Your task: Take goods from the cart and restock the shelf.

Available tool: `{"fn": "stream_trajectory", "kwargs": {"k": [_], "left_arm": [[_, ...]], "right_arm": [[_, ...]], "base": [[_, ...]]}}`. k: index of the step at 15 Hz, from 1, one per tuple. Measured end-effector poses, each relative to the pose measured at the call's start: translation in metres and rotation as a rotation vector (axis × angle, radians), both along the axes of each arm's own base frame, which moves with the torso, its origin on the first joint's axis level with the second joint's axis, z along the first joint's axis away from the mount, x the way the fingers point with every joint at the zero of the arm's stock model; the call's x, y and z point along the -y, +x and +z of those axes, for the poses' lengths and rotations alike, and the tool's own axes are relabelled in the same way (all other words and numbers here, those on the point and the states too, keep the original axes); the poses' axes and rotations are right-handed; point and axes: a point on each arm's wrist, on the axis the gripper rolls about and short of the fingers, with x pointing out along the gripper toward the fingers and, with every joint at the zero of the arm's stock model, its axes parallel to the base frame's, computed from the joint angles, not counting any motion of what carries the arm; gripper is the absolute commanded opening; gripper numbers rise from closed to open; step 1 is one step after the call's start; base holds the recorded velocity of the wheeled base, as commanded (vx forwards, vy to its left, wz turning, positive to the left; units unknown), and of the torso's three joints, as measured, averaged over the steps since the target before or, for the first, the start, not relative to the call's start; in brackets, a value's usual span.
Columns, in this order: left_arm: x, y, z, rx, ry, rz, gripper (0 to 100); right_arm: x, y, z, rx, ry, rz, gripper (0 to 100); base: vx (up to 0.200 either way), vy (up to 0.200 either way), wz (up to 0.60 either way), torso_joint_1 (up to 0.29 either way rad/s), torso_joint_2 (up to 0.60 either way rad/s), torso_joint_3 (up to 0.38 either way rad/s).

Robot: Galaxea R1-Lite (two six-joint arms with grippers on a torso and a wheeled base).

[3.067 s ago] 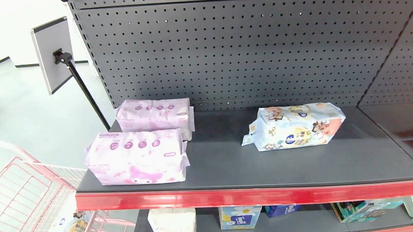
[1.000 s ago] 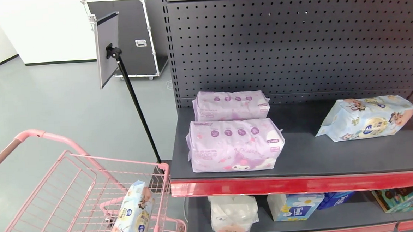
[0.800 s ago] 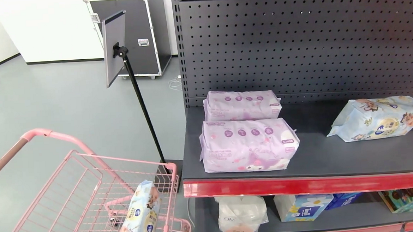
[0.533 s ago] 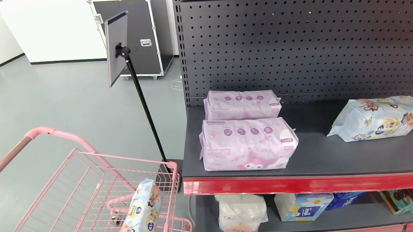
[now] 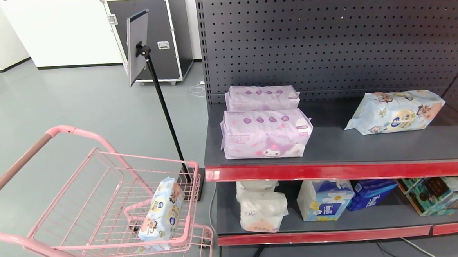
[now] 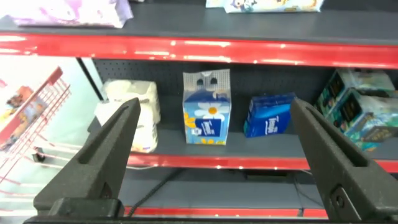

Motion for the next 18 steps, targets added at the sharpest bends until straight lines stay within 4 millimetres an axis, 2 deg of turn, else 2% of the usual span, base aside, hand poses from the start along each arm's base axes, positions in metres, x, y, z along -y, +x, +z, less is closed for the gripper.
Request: {"fn": "stream_trajectory", "kwargs": {"k": [9,15,18], "left_arm": [[0.0000,0.0000,0.0000,0.000,0.000,0.000,100],[0.0000,0.0000,0.0002,0.002,0.001,-0.001,100],[0.0000,0.0000,0.0002,0.002,0.001,-0.001,100]], "right_arm": [[0.0000,0.0000,-0.0001,-0.001,0.000,0.000,100],[0.0000,0.0000,-0.0002,-0.001,0.000,0.000,100],[0.0000,0.0000,-0.0002,-0.001,0.000,0.000,100]], "base": [[0.000,0.000,0.00,0.000,0.00,0.000],[0.200,0.000,0.00,0.003,0.00,0.005],[0.000,0.000,0.00,0.000,0.00,0.000]]}}
